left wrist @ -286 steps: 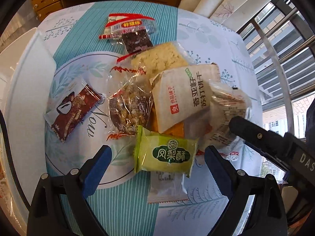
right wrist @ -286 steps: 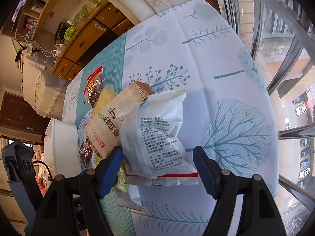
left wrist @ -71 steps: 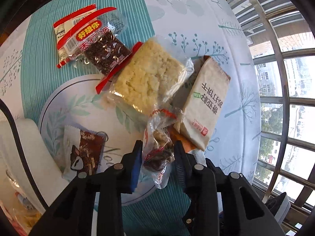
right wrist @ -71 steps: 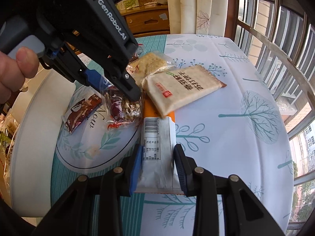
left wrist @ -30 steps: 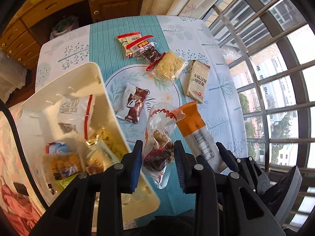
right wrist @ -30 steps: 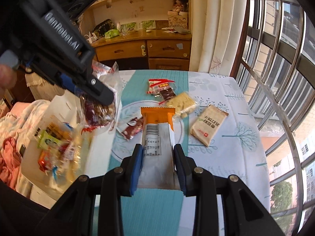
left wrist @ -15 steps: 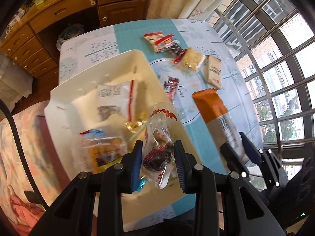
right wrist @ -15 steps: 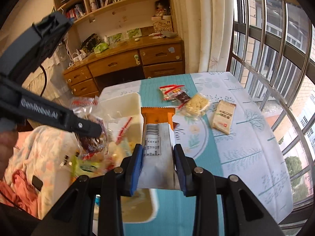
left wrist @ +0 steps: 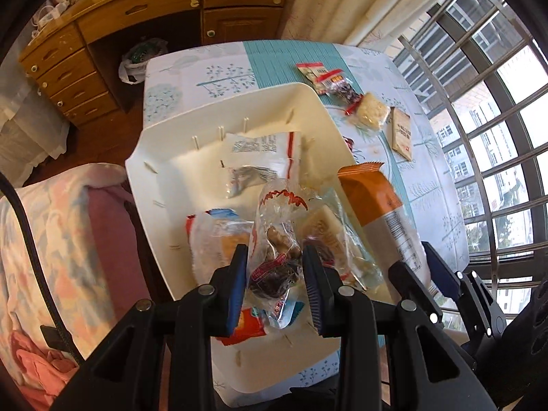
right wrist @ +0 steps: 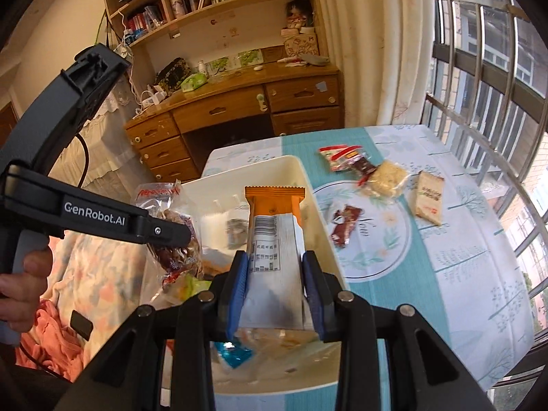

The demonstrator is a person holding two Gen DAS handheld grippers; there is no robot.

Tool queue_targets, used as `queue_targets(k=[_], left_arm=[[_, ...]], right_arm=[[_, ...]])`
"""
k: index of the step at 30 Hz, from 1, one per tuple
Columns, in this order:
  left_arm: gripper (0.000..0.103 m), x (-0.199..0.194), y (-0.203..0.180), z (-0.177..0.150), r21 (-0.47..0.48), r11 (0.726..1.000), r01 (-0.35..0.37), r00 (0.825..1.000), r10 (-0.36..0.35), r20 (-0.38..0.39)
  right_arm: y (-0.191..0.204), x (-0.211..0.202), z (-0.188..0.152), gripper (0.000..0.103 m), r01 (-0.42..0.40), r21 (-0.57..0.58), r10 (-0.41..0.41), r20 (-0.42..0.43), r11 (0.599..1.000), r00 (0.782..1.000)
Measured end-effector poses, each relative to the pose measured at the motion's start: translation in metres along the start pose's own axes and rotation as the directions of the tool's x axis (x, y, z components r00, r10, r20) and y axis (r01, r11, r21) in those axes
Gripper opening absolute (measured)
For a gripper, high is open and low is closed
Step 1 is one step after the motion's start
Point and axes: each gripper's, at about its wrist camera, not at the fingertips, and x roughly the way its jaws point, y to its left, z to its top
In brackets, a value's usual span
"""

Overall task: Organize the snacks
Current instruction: 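Carry the nut bag and white bar over the white tray and release both, then withdraw both open tools from the tray toward the remaining snacks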

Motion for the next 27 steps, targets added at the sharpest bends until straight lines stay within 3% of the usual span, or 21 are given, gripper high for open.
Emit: queue_targets(k=[6,8,10,11,14,18,27], left_arm=[[0.031,-0.002,0.012,0.007,-0.005,1.000,-0.007,1.000,0.007,0.015],[0.036,-0.006,0.013,0.009,-0.002,1.000,-0.005,1.000,0.005,0.026],[0.071,-0.008,0.014,0.011,0.003,1.000,-0.027,0.999,0.027,0.037],[0.075,-0.010,0.015,0.012,0.000,0.999,-0.044,0.998,0.044,0.047],[0.076,-0.013,0.020,0.013,-0.010,0.998,-0.054,0.997,0.055,0.054],[0.076,-0.014,0.024,0.012,-0.031,0.998,-0.056,0.997,0.058,0.051],[0.077,-0.022,0.010,0.002,-0.037,0.998,-0.042,0.995,0.045,0.085]], right_arm=[[0.015,0.008,0.006,0.033,-0.026,-0.018,0.026,-0.005,0.999,1.000],[0.018,0.012,0.009,0.035,-0.033,-0.015,0.033,-0.012,0.999,0.999],[0.019,0.016,0.011,0.035,-0.039,-0.007,0.038,-0.030,0.999,0.999],[0.019,0.018,0.011,0.035,-0.042,0.000,0.042,-0.040,0.999,0.998],[0.018,0.022,0.013,0.036,-0.051,0.019,0.053,-0.071,0.999,0.996],[0.013,0.023,0.016,0.045,-0.054,0.051,0.059,-0.098,0.997,0.993],[-0.026,0.021,0.021,0.046,-0.028,0.199,0.065,-0.184,0.980,0.981]])
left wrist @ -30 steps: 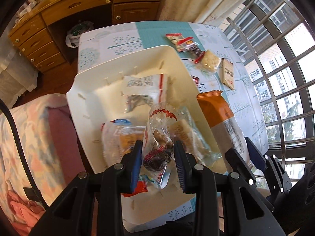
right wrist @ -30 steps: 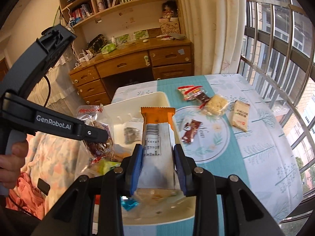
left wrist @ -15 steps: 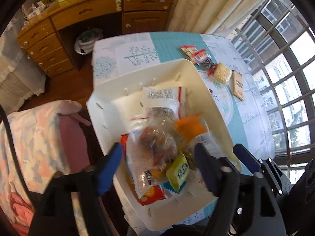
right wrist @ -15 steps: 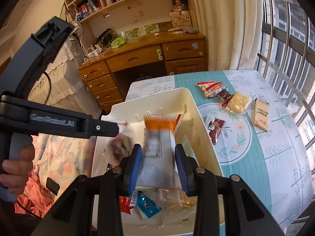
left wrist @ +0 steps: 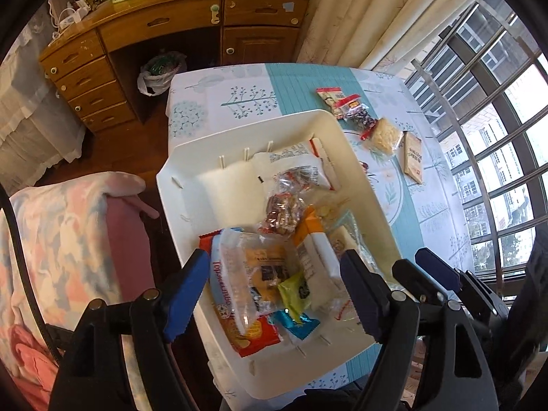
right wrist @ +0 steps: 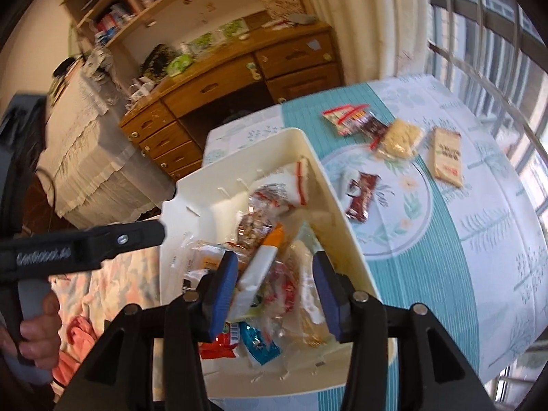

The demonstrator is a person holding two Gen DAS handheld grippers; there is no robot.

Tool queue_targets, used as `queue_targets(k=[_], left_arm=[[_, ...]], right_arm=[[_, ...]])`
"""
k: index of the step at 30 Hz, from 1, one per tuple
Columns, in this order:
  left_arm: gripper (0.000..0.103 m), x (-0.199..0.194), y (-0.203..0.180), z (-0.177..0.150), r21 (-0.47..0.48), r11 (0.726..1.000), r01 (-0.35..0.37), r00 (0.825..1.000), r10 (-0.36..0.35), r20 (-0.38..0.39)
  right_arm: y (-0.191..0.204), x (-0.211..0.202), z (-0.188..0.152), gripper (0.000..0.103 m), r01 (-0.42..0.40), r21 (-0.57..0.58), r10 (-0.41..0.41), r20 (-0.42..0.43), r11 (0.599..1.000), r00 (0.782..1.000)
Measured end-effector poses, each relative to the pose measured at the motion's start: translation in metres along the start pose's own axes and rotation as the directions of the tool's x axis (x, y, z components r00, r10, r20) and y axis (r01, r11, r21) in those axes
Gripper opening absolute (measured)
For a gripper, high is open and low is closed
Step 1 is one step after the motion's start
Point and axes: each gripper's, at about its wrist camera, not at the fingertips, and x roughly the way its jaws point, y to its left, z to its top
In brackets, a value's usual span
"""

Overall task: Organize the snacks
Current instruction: 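Withdraw both open tools from the tray toward the remaining snacks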

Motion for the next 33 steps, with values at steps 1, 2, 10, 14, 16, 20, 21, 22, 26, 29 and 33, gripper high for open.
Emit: queue_targets(k=[1,2,10,14,16,20,21,22,26,29,33], left_arm=[[0.078,-0.001,-0.005,-0.001,0.002,1.000,0.004,1.000,-0.004,0.007],[0.080,-0.001,-0.008,-0.003,0.002,1.000,0.009,1.000,-0.009,0.010],[0.082,0.002,-0.054,-0.002,0.011,1.000,0.025,0.999,-0.025,0.029],[0.082,0.006,-0.075,0.001,-0.003,1.000,0.020,0.999,-0.020,0.041],[0.082,0.009,-0.085,0.003,-0.018,1.000,0.020,0.999,-0.020,0.047],[0.082,0.015,-0.110,0.011,-0.045,0.999,0.028,0.998,-0.025,0.066],[0.082,0.017,-0.115,0.013,-0.050,0.998,0.029,0.997,-0.025,0.070],[0.082,0.020,-0.122,0.016,-0.056,0.998,0.031,0.997,-0.027,0.074],[0.082,0.032,-0.147,0.030,-0.074,0.997,0.032,0.995,-0.025,0.094],[0.082,0.041,-0.162,0.040,-0.085,0.996,0.025,0.994,-0.016,0.105],[0.086,0.057,-0.178,0.051,-0.106,0.994,0.017,0.993,-0.005,0.117]], right_arm=[[-0.005,0.000,0.001,0.046,0.004,0.017,-0.004,-0.013,1.000,1.000],[-0.013,0.000,0.003,0.046,0.009,0.037,-0.008,-0.032,0.999,0.999],[-0.065,-0.005,0.018,0.049,0.025,0.128,-0.010,-0.120,0.991,0.993],[-0.091,-0.009,0.029,0.059,0.010,0.150,0.013,-0.148,0.989,0.989],[-0.105,-0.010,0.036,0.060,0.004,0.157,0.022,-0.164,0.988,0.986],[-0.129,-0.011,0.053,0.066,0.017,0.151,0.013,-0.194,0.988,0.981],[-0.136,-0.011,0.058,0.068,0.018,0.152,0.013,-0.202,0.988,0.979],[-0.143,-0.011,0.063,0.070,0.017,0.155,0.016,-0.210,0.988,0.978],[-0.167,-0.007,0.081,0.070,0.012,0.165,0.028,-0.237,0.986,0.971],[-0.187,-0.001,0.094,0.070,0.009,0.181,0.040,-0.261,0.983,0.964],[-0.215,0.011,0.113,0.070,-0.007,0.240,0.082,-0.302,0.971,0.950]])
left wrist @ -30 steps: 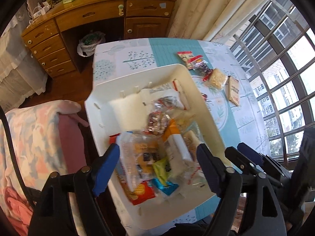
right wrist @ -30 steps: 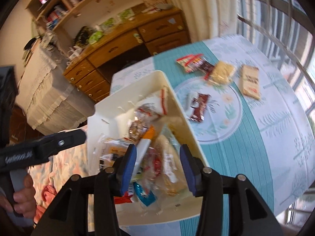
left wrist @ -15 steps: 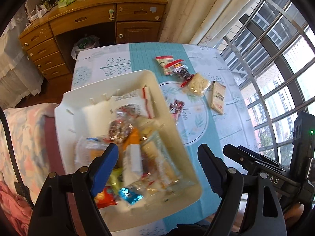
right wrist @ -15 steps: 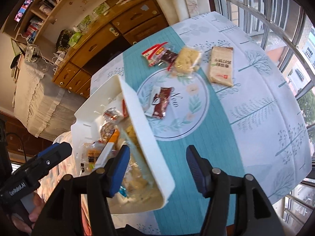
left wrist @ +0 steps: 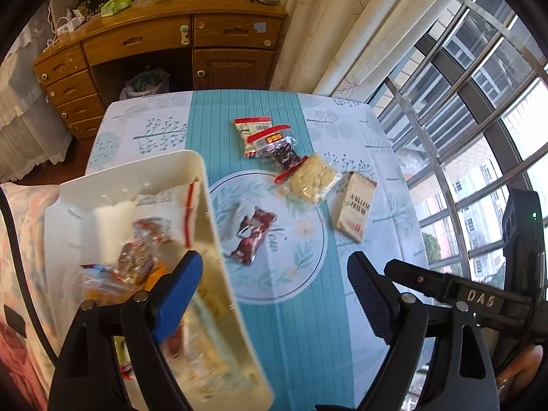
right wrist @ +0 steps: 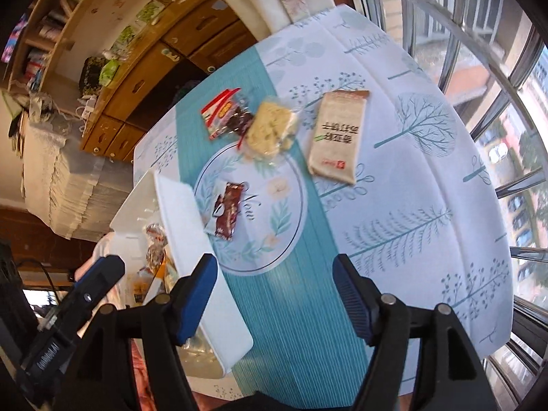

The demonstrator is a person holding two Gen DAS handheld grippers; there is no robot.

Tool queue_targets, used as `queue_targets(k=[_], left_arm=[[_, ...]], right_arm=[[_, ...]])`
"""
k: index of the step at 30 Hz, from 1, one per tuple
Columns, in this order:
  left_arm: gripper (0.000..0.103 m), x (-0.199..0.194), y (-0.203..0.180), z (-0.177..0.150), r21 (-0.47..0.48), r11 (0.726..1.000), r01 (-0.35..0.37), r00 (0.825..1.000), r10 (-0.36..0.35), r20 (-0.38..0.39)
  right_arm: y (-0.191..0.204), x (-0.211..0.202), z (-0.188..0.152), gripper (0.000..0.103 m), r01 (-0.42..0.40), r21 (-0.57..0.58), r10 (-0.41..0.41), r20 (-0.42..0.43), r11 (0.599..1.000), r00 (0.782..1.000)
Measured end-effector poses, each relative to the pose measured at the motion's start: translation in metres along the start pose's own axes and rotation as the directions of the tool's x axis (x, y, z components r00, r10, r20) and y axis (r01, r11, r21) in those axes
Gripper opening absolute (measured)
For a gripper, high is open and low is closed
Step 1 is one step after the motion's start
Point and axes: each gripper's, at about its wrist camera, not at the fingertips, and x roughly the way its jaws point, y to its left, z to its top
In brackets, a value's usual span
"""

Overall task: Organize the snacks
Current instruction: 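Withdraw both open tools from the tray toward the remaining snacks, then grasp the crumbly cake bag with the left tool while the right tool grasps the beige cracker pack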

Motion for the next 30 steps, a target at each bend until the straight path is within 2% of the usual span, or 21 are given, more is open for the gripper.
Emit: queue_targets(k=[10,20,25,30], left_arm=[[0.089,0.068,-0.034,0.029,-0.031,0.999,-0.016,0.999,0.015,-0.053],[0.091,0.147,-0.046,0.056,-0.055,0.997,-0.054,0.993,0.048,-0.104],[0.091,0.179,-0.059,0.063,-0.021,0.997,-0.079,0.992,0.076,-0.102],[0.091,0.201,-0.074,0.066,0.057,0.991,-0.120,0.989,0.125,-0.085]], right_arm=[[-0.038,0.020,0.068,0.071,0.043,0.103,-0.033,-0.099,0.994,0.995],[-0.062,0.055,0.126,0.071,0.072,0.186,-0.038,-0.178,0.980,0.983],[-0.071,0.075,0.147,0.071,0.136,0.210,-0.088,-0.224,0.968,0.971],[-0.075,0.094,0.162,0.071,0.164,0.196,-0.111,-0.258,0.967,0.960]])
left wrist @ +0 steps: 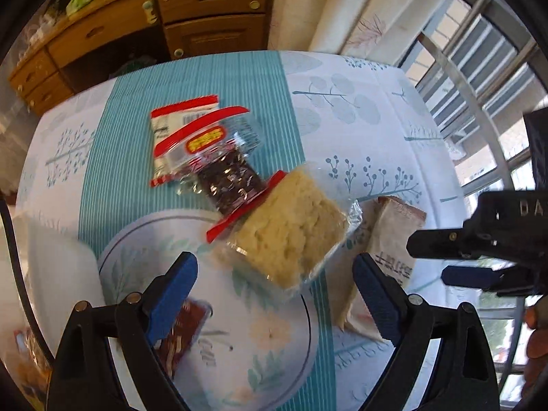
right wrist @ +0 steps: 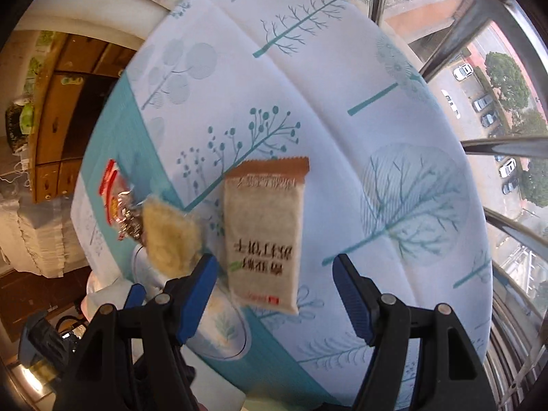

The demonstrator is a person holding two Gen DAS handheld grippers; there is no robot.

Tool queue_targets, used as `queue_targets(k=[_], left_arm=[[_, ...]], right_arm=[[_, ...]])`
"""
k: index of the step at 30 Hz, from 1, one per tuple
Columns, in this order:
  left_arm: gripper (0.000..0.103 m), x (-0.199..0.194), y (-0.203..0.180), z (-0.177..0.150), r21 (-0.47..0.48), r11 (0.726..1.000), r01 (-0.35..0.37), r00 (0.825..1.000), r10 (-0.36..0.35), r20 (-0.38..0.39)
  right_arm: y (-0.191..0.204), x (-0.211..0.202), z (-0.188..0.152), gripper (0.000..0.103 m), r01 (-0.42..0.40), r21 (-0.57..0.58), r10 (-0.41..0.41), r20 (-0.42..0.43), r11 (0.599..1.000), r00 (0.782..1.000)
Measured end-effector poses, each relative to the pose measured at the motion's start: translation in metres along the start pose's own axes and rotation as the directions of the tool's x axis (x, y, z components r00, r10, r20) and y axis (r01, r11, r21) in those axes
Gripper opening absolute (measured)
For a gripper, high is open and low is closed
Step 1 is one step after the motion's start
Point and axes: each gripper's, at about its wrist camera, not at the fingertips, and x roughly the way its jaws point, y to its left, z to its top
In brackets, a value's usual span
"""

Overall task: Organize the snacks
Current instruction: 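Grasp the crumbly cake bag with the left tool while the right tool grasps the beige cracker pack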

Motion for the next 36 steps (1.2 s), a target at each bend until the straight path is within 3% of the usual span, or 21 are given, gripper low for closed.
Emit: queue_targets(k=[12,20,27,36], left_arm=[[0.091,0.033,-0.011,0.005,0.017,0.999,-0.047,0.999,0.047,0.010],[0.091,0.040,-0.010,0.008,-0.014,1.000,-0.016,0.999,0.016,0.030],[0.075,0.037,-0.011,0.004,-0.012,1.000,-0.025,0.998,0.025,0.058],[0.071,0.029,-0.001,-0.008,-0.068,0.998,0.013,0.999,-0.010,0.038]], right_arm=[[0.016,0.024,0.015,0.071,0.061,-0.074,-0.064,-0.039,0.995,0.997],[0.038,0.032,0.018,0.071,0.115,-0.114,-0.118,-0.018,0.987,0.993],[0.052,0.040,0.012,0.071,0.153,-0.119,-0.153,0.009,0.981,0.988],[0.052,0.042,-0.001,0.059,0.174,-0.136,-0.171,0.031,0.975,0.985]])
